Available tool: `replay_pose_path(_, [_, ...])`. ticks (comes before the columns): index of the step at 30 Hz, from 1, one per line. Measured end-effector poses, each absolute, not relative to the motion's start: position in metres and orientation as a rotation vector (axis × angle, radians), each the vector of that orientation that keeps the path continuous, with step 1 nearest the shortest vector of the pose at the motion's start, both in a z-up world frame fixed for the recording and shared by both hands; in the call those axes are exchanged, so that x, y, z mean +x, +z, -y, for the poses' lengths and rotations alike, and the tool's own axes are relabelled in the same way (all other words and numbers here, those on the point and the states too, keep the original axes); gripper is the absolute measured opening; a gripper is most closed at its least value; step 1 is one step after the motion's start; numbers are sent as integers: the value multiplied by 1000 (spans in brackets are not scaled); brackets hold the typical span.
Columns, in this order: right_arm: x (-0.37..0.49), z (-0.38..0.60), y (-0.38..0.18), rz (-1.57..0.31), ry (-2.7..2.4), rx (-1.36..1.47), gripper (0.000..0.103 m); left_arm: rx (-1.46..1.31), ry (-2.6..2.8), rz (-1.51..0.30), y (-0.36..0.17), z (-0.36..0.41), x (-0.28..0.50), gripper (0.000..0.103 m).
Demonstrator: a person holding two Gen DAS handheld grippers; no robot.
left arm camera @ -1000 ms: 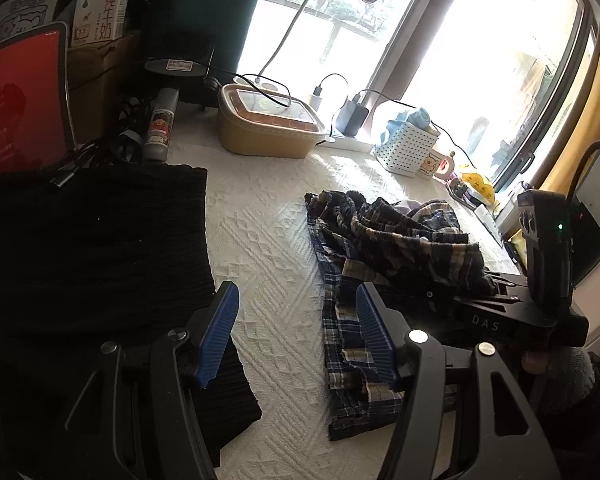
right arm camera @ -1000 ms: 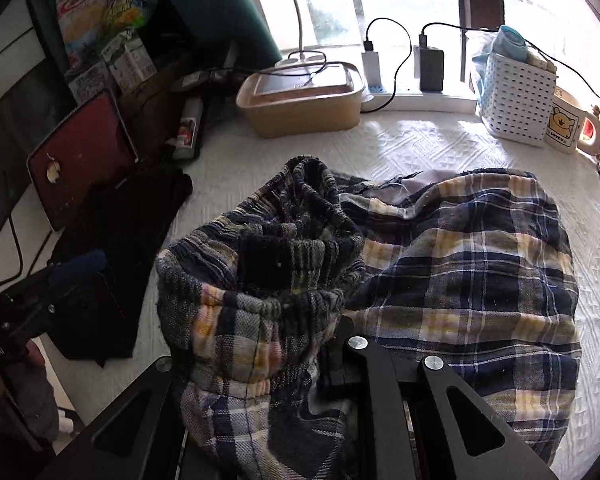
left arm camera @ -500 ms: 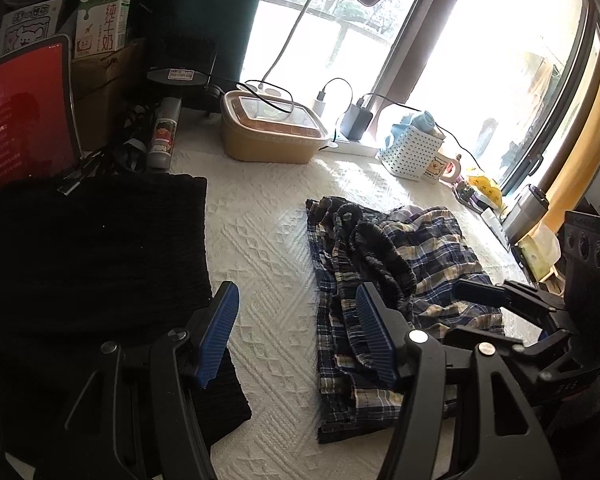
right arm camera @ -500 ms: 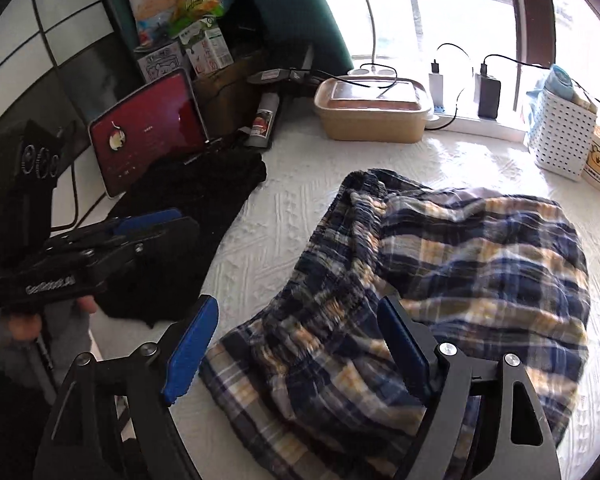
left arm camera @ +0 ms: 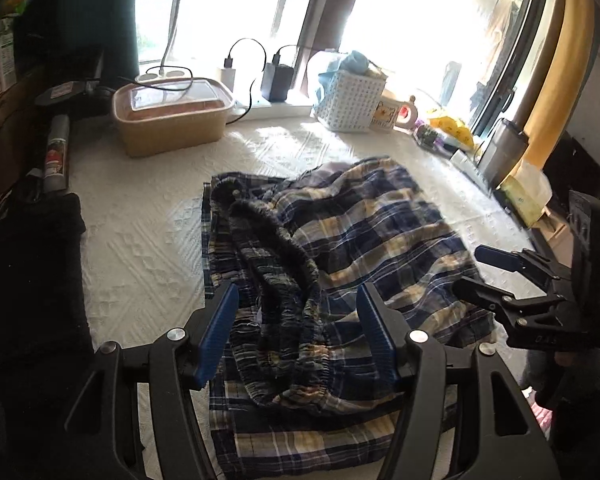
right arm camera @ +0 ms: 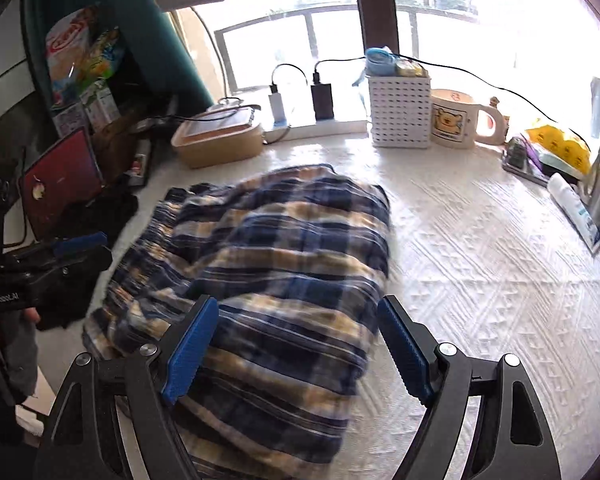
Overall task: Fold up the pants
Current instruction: 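Open the right tool and press the folded pants flat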
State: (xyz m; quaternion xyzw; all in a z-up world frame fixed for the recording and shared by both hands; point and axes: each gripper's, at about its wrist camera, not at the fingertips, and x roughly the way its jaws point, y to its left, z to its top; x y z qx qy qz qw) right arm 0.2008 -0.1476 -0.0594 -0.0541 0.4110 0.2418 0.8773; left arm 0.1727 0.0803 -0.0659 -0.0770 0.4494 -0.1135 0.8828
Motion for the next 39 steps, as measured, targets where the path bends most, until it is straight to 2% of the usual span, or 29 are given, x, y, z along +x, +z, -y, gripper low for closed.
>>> replay_pose_path(4, [193,153,-85,-920,504,-185,83,-92,-151,-1019,-91,-83,182,61])
replay_pose_path(6, [187,157,-94,-942,505,-210,83,-85,-127,-1035,-99,-87,181,67])
replay_pose_path(8, [182,164,-100,-956,515,-203,83,-44,-105,-1023,-99,-87,177,72])
replay_pose_path(15, [170,173,-102,-951,541,-234,83,-47,-74,-1019,-91,-101,165,74])
replay_pose_path(23, [159,187,-93,-955,587,-207,83,-92,-69,-988,-68,-110,163,74])
replay_pose_path(29, [176,199,-66,-864,574,-84,83,-87,-69,-919,-46,-116,170,74])
replay_pose_path(39, [218,164,-71,-853,577,-86,83,-79,-106,-966,-64,-110,185,74])
